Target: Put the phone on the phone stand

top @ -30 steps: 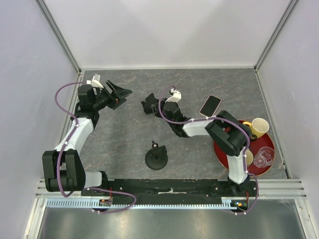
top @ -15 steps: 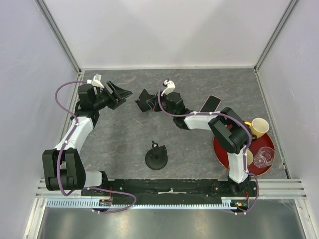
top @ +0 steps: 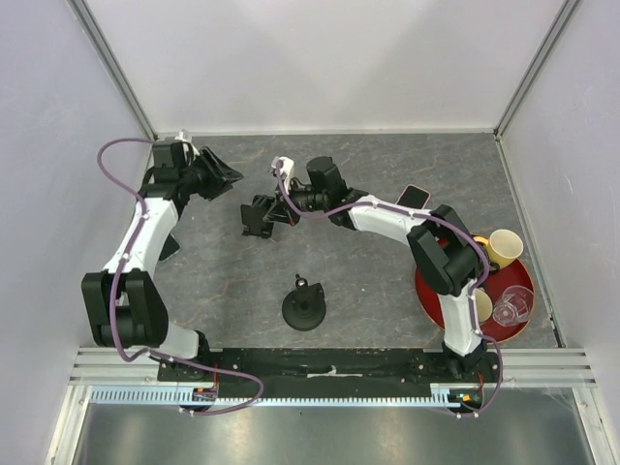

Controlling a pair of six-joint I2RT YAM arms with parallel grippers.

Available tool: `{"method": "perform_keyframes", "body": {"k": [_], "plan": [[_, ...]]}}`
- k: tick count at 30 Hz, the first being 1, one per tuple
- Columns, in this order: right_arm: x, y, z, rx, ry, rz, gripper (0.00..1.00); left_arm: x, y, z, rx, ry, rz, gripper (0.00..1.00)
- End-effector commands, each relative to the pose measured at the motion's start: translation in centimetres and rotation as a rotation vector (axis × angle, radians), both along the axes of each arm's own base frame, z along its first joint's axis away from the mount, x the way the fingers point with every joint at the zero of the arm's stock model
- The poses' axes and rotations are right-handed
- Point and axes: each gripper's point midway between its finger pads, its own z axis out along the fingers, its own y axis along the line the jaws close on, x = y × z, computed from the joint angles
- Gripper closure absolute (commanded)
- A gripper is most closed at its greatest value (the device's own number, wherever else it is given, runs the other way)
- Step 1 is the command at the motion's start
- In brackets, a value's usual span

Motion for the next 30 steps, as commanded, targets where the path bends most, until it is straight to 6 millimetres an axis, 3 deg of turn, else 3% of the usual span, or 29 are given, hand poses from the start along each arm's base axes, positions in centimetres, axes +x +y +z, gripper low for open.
{"method": "perform_keyframes", "body": {"k": [1,3,4,6,8,10,12,14,16,17,19,20,21,22,23,24,25,26,27,29,30], "plan": [[-1.9,0.5,-2.0,-0.085,-0.039,0.264,1.0,-1.1,1.2,-1.4,0.264,0.114,0.023,0.46],[-2.7,0.1,-4.8,-0.167,0.039,0.31,1.0,-1.9,0.8,-1.0,0.346,0.118,0.031,0.41],[-2.1,0.4,-4.2,-0.171,-0.006,0.327,1.0,-2.9,0.8,-0.8,0.353,0.111,0.027,0.39],[-2.3,0.0,-5.5,-0.21,0.022,0.333,0.99,-4.2,1.0,-1.2,0.35,0.126,0.04,0.34],[-2.4,0.0,-5.4,-0.206,0.015,0.344,0.89,-6.1,1.6,-1.5,0.356,0.134,0.067,0.32],[-2.5,0.0,-4.9,-0.204,0.006,0.339,0.61,-7.6,1.6,-2.6,0.337,0.165,0.078,0.28],[-2.2,-0.1,-4.0,-0.203,-0.011,0.315,0.42,-8.8,1.3,-2.4,0.303,0.168,0.082,0.24],[-2.0,-0.4,-3.9,-0.211,-0.005,0.276,0.32,-9.6,1.2,-2.9,0.277,0.199,0.102,0.23],[-1.3,-1.3,-3.3,-0.24,-0.027,0.211,0.05,-10.3,1.1,-3.3,0.253,0.239,0.125,0.23],[-1.0,-1.7,-2.0,-0.23,-0.045,0.18,0.02,-10.5,1.3,-3.5,0.248,0.26,0.144,0.23],[0.2,-3.7,-2.1,-0.237,-0.027,0.112,0.02,-10.9,1.2,-4.2,0.243,0.325,0.172,0.23],[1.0,-4.3,-0.1,-0.192,-0.062,0.084,0.02,-11.0,0.8,-4.4,0.262,0.333,0.166,0.2],[0.9,-5.6,-0.8,-0.186,-0.007,0.049,0.02,-10.9,0.5,-4.8,0.266,0.356,0.18,0.19],[2.6,-7.5,-0.3,-0.166,-0.002,-0.014,0.02,-11.1,0.4,-4.9,0.282,0.373,0.196,0.17],[3.7,-8.3,2.0,-0.11,-0.047,-0.063,0.02,-11.1,0.0,-5.3,0.326,0.377,0.209,0.13],[3.8,-9.6,1.2,-0.107,0.003,-0.104,0.02,-10.7,-0.3,-5.6,0.328,0.404,0.242,0.09],[5.6,-11.2,2.3,-0.07,-0.026,-0.16,0.02,-10.9,-0.4,-5.9,0.351,0.431,0.251,0.08],[6.0,-12.1,3.4,-0.043,-0.04,-0.19,0.02,-10.9,-0.8,-6.2,0.38,0.442,0.255,0.07],[5.9,-12.9,2.8,-0.029,-0.002,-0.217,0.02,-10.8,-1.2,-6.4,0.384,0.459,0.262,0.07],[6.9,-14.2,4.9,0.047,-0.039,-0.25,0.02,-10.5,-1.5,-7.0,0.443,0.509,0.28,0.06],[6.6,-14.6,4.6,0.06,-0.023,-0.259,0.02,-10.0,-1.5,-6.6,0.446,0.514,0.313,0.06]]}}
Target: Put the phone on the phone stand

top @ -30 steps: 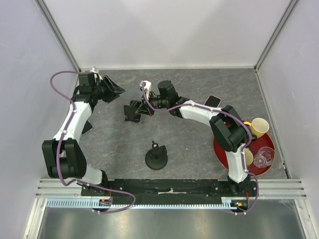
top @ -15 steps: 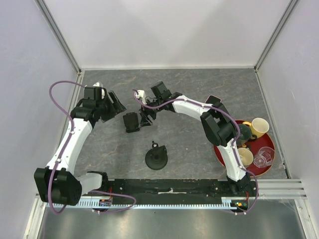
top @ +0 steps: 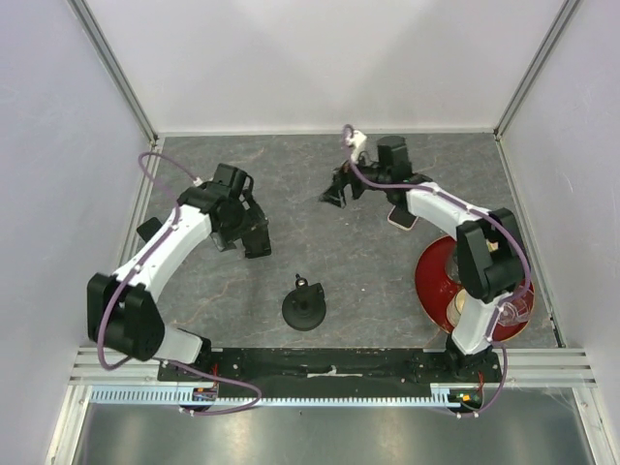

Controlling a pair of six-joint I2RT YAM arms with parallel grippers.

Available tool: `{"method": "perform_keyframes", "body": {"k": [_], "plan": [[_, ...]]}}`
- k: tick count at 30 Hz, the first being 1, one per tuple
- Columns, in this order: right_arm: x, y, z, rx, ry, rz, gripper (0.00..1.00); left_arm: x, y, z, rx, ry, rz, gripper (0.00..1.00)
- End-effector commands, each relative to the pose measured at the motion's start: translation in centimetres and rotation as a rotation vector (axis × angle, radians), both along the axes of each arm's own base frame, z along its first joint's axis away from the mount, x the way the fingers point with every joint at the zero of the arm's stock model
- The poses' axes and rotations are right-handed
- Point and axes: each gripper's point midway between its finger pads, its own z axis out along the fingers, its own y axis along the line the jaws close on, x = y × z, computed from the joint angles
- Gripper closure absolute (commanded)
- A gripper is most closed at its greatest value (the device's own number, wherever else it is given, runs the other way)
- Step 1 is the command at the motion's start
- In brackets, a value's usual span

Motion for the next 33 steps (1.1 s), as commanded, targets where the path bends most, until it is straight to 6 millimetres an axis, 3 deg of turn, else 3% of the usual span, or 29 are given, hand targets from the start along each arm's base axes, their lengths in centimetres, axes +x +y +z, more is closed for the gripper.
{"method": "perform_keyframes", "body": {"k": [1,4,5,8,19,21,23,25,26,33], "plan": [[1.4,-1.0,5.6,0.199,-0.11,-0.074,0.02,1.4,0.9,-0.1,0.128,0.06,0.171,0.06],[0.7,-1.8,6.6,0.25,-0.132,-0.072,0.02,1.4,1.3,-1.0,0.169,0.111,0.215,0.05],[0.4,-1.9,7.5,0.275,-0.158,-0.062,0.02,1.5,0.8,-1.8,0.157,0.136,0.198,0.05],[0.0,-2.3,7.7,0.274,-0.182,-0.065,0.02,2.3,-0.4,-2.8,0.138,0.137,0.134,0.05],[-0.6,-2.6,8.5,0.311,-0.237,-0.056,0.02,4.6,0.3,-3.0,0.186,-0.055,0.045,0.0],[-0.7,-2.5,8.4,0.313,-0.239,-0.053,0.02,4.3,0.0,-3.4,0.18,-0.076,0.001,0.0],[-0.6,-2.4,8.4,0.323,-0.243,-0.051,0.02,5.2,-0.5,-1.9,0.138,-0.181,-0.008,0.0],[-0.6,-2.4,8.0,0.318,-0.247,-0.049,0.02,4.9,-0.6,-1.9,0.119,-0.228,-0.026,0.0],[-0.6,-2.4,7.9,0.319,-0.251,-0.05,0.02,5.6,-1.0,-0.7,0.087,-0.296,-0.024,0.0],[-1.0,-2.6,8.9,0.337,-0.28,-0.055,0.02,5.8,-1.0,-1.1,0.085,-0.293,-0.005,0.0]]}}
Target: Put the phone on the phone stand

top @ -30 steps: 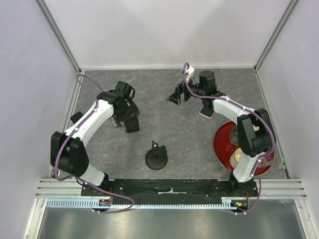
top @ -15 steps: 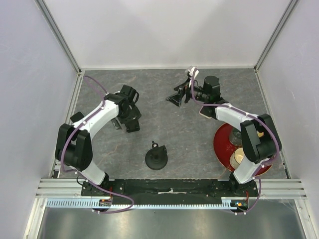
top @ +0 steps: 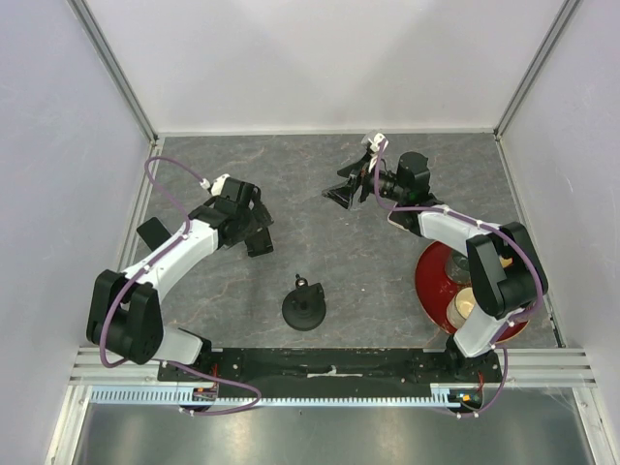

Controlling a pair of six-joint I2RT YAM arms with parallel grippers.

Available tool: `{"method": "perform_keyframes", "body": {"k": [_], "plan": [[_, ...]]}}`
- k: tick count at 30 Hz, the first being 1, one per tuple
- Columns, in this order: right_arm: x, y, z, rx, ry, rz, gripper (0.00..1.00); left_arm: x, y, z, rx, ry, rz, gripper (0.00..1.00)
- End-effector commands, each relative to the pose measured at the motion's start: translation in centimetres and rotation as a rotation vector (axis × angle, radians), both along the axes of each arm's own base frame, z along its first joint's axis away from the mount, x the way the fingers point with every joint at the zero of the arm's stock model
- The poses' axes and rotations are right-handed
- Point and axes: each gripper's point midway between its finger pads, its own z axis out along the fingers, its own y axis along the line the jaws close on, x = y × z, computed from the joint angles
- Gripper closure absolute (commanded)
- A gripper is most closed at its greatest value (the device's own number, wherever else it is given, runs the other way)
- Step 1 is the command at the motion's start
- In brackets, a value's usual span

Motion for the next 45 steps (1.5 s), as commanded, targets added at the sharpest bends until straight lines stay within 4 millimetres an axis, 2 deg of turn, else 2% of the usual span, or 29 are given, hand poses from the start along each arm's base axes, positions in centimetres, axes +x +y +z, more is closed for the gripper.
{"method": "perform_keyframes", "body": {"k": [1,6,12,15,21,27,28,30,31,35,36,37,38,39,41,42,44,45], "plan": [[-0.4,0.1,2.9,0.041,-0.091,0.017,0.02,2.4,-0.6,1.9,-0.008,-0.112,-0.01,0.0],[-0.3,0.6,2.6,0.074,-0.052,0.055,0.02,3.0,-0.9,1.2,0.018,-0.115,-0.047,0.0],[-0.9,-0.6,4.6,0.167,-0.101,0.063,0.02,3.2,-0.4,0.1,0.079,-0.077,-0.056,0.01],[-0.8,-0.9,4.5,0.174,-0.098,0.054,0.02,3.0,0.1,-0.8,0.108,-0.044,-0.041,0.03],[-0.3,-1.1,4.2,0.155,-0.092,0.027,0.02,3.2,0.6,-1.1,0.147,-0.037,-0.036,0.02],[-0.4,-1.0,4.3,0.165,-0.093,0.037,0.02,4.0,0.7,-1.1,0.173,-0.043,-0.033,0.19],[-0.3,-1.0,4.2,0.165,-0.089,0.036,0.02,4.1,0.7,-1.1,0.174,-0.042,-0.026,0.26],[-0.4,-0.9,4.2,0.167,-0.089,0.041,0.02,4.1,0.9,-1.2,0.176,-0.041,-0.015,0.31],[-0.4,-1.0,4.2,0.17,-0.088,0.04,0.02,4.2,0.9,-1.2,0.173,-0.04,-0.005,0.43],[-0.4,-1.2,4.4,0.187,-0.088,0.039,0.02,4.3,1.1,-0.9,0.164,-0.044,0.035,0.71],[-0.4,-1.2,4.5,0.189,-0.09,0.038,0.02,4.4,1.6,-0.9,0.182,-0.038,0.059,0.91],[-0.3,-1.3,4.4,0.189,-0.088,0.035,0.02,4.3,2.0,-0.4,0.188,-0.022,0.098,0.98],[-0.3,-1.3,4.5,0.191,-0.089,0.032,0.02,4.3,2.7,-0.2,0.202,-0.007,0.142,0.98],[-0.2,-1.4,4.4,0.191,-0.087,0.027,0.02,4.4,4.2,-0.3,0.234,0.012,0.213,0.98],[-0.2,-1.4,4.4,0.192,-0.087,0.021,0.02,3.9,5.7,0.3,0.216,0.065,0.337,0.98],[-0.1,-1.5,4.5,0.193,-0.09,0.02,0.02,4.1,7.2,0.2,0.188,0.091,0.401,0.98],[-0.1,-1.6,4.5,0.194,-0.091,0.016,0.02,4.7,8.5,0.2,0.157,0.12,0.444,0.98],[-0.1,-1.7,4.4,0.194,-0.088,0.014,0.02,5.0,9.9,-0.1,0.126,0.14,0.479,0.98]]}}
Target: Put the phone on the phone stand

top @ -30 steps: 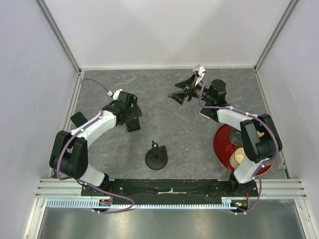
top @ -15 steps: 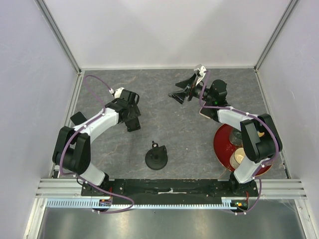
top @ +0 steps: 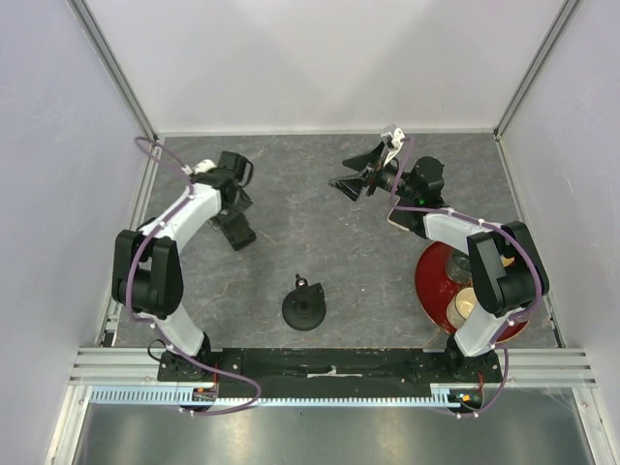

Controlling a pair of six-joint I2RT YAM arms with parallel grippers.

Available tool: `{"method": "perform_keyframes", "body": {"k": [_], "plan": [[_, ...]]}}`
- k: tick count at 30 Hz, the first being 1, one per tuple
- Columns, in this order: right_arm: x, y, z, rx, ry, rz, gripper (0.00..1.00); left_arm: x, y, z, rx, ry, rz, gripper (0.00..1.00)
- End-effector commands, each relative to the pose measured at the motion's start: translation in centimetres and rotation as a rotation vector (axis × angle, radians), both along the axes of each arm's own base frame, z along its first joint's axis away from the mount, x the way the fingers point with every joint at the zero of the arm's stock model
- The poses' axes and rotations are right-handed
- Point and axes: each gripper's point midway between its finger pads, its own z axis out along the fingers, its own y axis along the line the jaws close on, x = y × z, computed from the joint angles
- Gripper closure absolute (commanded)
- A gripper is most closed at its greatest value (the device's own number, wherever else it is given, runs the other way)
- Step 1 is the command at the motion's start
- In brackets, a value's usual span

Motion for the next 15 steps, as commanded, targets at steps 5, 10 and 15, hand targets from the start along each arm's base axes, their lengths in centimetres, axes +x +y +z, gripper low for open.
{"method": "perform_keyframes", "body": {"k": [5,10,15], "plan": [[0.0,-0.5,0.8,0.03,-0.042,-0.001,0.02,3.4,11.1,2.0,-0.033,-0.018,0.405,0.98],[0.0,-0.6,0.8,0.044,-0.04,0.001,0.02,6.2,16.1,4.1,-0.021,-0.078,0.567,0.98],[-0.1,-0.7,1.0,0.051,-0.043,0.01,0.02,6.7,18.1,2.2,-0.045,-0.009,0.703,0.98]]}}
